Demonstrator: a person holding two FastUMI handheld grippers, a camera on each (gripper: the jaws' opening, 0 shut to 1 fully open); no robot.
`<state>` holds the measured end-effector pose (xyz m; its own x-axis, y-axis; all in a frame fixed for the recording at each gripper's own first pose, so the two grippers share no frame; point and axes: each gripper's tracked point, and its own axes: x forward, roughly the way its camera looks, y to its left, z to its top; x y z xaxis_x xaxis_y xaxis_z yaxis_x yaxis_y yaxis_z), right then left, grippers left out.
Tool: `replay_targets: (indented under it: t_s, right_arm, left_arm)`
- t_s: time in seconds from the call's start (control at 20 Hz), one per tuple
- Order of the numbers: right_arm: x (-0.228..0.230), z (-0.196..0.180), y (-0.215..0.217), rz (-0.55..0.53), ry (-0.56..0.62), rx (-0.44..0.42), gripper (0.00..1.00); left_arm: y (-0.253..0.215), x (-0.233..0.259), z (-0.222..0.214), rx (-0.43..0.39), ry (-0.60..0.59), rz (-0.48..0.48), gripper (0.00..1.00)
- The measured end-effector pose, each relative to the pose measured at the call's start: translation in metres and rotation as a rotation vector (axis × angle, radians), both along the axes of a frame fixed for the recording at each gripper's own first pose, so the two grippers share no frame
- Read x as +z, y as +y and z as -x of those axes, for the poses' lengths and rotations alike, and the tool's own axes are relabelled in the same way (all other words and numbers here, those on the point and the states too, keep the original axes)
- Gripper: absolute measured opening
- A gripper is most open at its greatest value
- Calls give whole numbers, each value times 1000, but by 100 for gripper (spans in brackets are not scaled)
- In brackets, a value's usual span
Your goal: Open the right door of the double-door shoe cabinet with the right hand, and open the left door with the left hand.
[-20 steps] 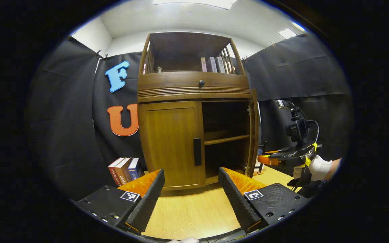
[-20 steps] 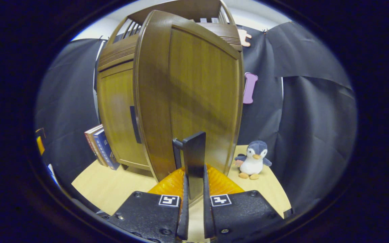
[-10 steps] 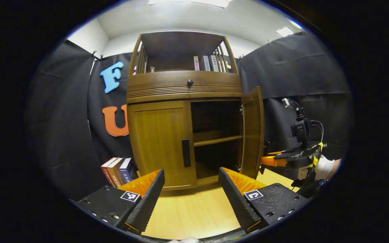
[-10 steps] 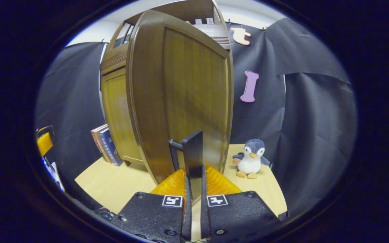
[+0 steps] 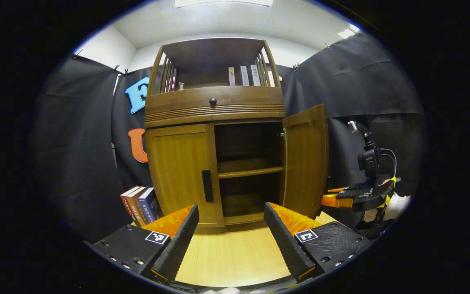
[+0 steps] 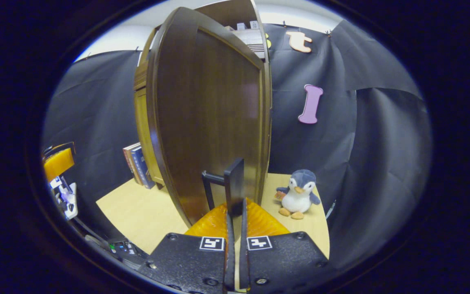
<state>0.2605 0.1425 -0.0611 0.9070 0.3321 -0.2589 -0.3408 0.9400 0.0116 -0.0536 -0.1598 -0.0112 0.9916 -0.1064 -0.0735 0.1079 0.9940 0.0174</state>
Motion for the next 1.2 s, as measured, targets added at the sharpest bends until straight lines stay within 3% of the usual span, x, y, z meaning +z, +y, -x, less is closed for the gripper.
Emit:
replay_targets:
  t_s: [0.45,1.0,1.1,1.2]
  right_arm:
    - [-1,2,1,16,3,154,7]
    - [1,0,2,13,-12,231,7]
    - [0,2,2,15,2,232,13]
    - [0,2,-5,36,-10,207,31]
  left_arm:
    - [-42,0,28,137,20,-4,96]
    - [-58,9,45,231,34,-4,96]
    - [-56,12,46,239,32,-15,96]
    - [-53,15,47,250,31,-27,96]
